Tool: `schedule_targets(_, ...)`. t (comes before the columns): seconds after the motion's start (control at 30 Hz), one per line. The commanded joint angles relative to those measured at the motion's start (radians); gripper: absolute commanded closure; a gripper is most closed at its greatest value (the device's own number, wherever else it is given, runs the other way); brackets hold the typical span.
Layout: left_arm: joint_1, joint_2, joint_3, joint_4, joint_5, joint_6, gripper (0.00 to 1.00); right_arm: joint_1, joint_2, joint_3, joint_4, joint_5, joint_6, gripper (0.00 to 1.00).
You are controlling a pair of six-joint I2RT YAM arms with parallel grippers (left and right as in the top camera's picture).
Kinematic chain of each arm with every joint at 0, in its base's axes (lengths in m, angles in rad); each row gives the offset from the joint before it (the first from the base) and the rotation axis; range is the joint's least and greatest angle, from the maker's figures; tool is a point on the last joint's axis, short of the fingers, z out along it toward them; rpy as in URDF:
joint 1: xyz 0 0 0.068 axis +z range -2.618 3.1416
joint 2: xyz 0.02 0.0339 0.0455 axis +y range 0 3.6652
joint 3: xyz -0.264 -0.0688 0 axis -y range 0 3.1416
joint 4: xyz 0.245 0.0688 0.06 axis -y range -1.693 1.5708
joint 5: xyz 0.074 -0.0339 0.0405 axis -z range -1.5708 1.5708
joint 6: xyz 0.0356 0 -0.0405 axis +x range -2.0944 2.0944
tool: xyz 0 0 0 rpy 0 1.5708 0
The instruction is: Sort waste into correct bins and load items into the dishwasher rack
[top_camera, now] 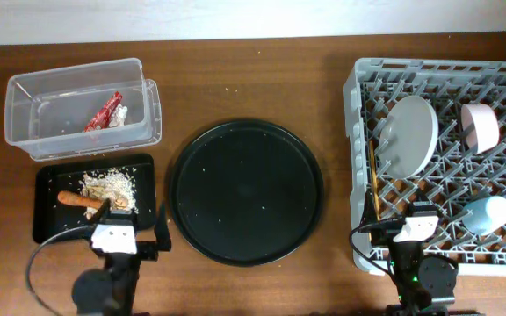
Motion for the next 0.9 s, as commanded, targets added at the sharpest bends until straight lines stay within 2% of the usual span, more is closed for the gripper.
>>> schedule_targets(0.0,-0.002,-0.089,-0.189,0.228,-0.019,0.04,0.01,0.007,-0.009,-0.008,-0.003,-0.002,-0.006,0.02)
schedule_targets(0.03,-0.002,-0.089,-0.221,0.283,-0.019,0.071,0.01,0.007,-0.009,-0.008,-0.003,-0.002,-0.006,0.02)
schedule_targets(0.13,-0.002,-0.089,-0.232,0.24,-0.017,0.143,0.01,0.007,-0.009,-0.008,-0.003,-0.002,-0.006,0.02)
schedule_targets(0.87,-0.001,-0.089,-0.232,0.243,-0.016,0.139,0.01,0.007,-0.009,-0.008,-0.003,-0.002,-0.006,0.02)
